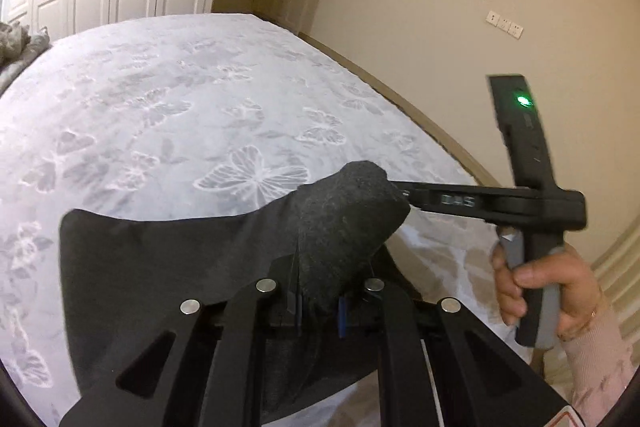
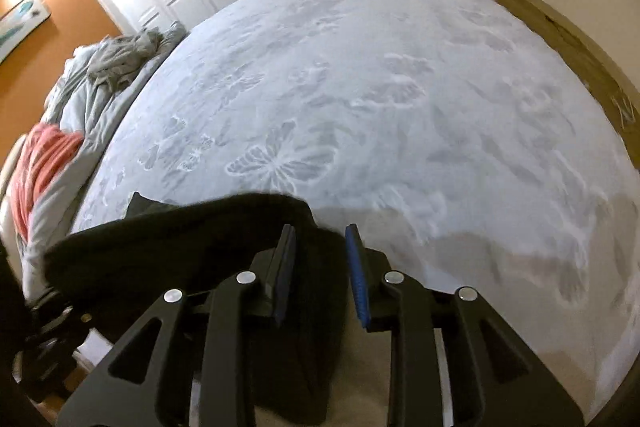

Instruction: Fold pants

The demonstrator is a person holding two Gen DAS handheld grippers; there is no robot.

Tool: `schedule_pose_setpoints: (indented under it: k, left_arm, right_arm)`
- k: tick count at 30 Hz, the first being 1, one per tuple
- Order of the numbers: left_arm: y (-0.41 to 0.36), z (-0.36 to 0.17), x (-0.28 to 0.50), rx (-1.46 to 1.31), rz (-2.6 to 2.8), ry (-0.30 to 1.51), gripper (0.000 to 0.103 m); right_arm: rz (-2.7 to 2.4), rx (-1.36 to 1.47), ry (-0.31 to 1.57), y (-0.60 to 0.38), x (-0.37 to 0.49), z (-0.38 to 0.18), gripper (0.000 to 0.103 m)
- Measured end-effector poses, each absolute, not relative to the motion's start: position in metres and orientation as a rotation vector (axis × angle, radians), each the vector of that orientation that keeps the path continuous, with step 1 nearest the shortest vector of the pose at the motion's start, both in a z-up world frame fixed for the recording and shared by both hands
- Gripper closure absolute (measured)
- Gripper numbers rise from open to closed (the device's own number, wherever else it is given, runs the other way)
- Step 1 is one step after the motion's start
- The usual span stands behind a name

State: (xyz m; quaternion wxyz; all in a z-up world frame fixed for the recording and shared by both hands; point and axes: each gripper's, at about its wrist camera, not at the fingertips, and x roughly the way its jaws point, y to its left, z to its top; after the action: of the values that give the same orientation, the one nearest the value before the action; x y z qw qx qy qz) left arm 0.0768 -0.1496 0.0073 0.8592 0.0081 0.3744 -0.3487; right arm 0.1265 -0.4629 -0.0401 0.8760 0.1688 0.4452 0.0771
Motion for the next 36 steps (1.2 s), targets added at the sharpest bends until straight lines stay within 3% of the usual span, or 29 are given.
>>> schedule_pose_setpoints:
  k: [3, 5, 7, 11, 19, 21, 22, 23, 24, 25, 27, 30, 32, 34, 36]
  left_arm:
    - [-0.150, 0.007, 0.069, 0.025, -0.722, 0.791, 0.094]
    - [-0.149, 0.006, 0.068, 0.030, -0.710, 0.789, 0.094]
    - [-0.149, 0.005, 0.069, 0.031, -0.692, 0.783, 0.094]
    - [-0.150, 0.006, 0.068, 0.027, -0.686, 0.789, 0.094]
    - [-0.161, 0.006, 0.056, 0.032, -0.682, 0.793, 0.094]
    - [-0.161, 0.006, 0.055, 0.036, -0.676, 0.795, 0.094]
    - [-0.161, 0.006, 0.055, 0.043, -0.675, 0.796, 0.094]
    - [-0.161, 0.006, 0.054, 0.048, -0.673, 0.797, 0.094]
    - [-0.161, 0.006, 0.053, 0.055, -0.672, 0.797, 0.094]
    - [-0.162, 0.005, 0.052, 0.061, -0.672, 0.797, 0.094]
    - [-0.163, 0.005, 0.051, 0.068, -0.669, 0.797, 0.094]
    - [-0.165, 0.004, 0.050, 0.075, -0.663, 0.794, 0.094]
    - [-0.165, 0.004, 0.048, 0.083, -0.657, 0.790, 0.093]
    - [-0.165, 0.004, 0.048, 0.092, -0.650, 0.788, 0.093]
    - [-0.164, 0.004, 0.048, 0.088, -0.644, 0.793, 0.093]
  right_arm:
    - [0.174, 0.274, 1.004, -0.452, 0.135, -0.060, 0.071]
    - [0.177, 0.235, 1.038, -0.445, 0.133, -0.066, 0.088]
    - [0.156, 0.176, 1.020, -0.438, 0.124, -0.052, 0.094]
    - [0.213, 0.112, 0.991, -0.417, 0.101, -0.028, 0.096]
    - [0.295, 0.280, 1.093, -0.430, 0.111, -0.059, 0.094]
    - [0.214, 0.290, 1.041, -0.452, 0.110, -0.049, 0.090]
    - [0.169, 0.298, 1.000, -0.464, 0.109, -0.043, 0.079]
    - [0.127, 0.308, 0.950, -0.475, 0.108, -0.037, 0.046]
    - [0.069, 0.306, 0.879, -0.486, 0.104, -0.032, 0.032]
    - [0.068, 0.306, 0.868, -0.489, 0.105, -0.033, 0.025]
    - [0.135, 0.353, 0.905, -0.490, 0.113, -0.044, 0.025]
    - [0.161, 0.354, 0.952, -0.481, 0.124, -0.062, 0.028]
    - [0.179, 0.331, 0.973, -0.474, 0.132, -0.069, 0.044]
    - [0.213, 0.343, 0.998, -0.470, 0.133, -0.076, 0.076]
    - [0.224, 0.279, 0.996, -0.462, 0.130, -0.068, 0.088]
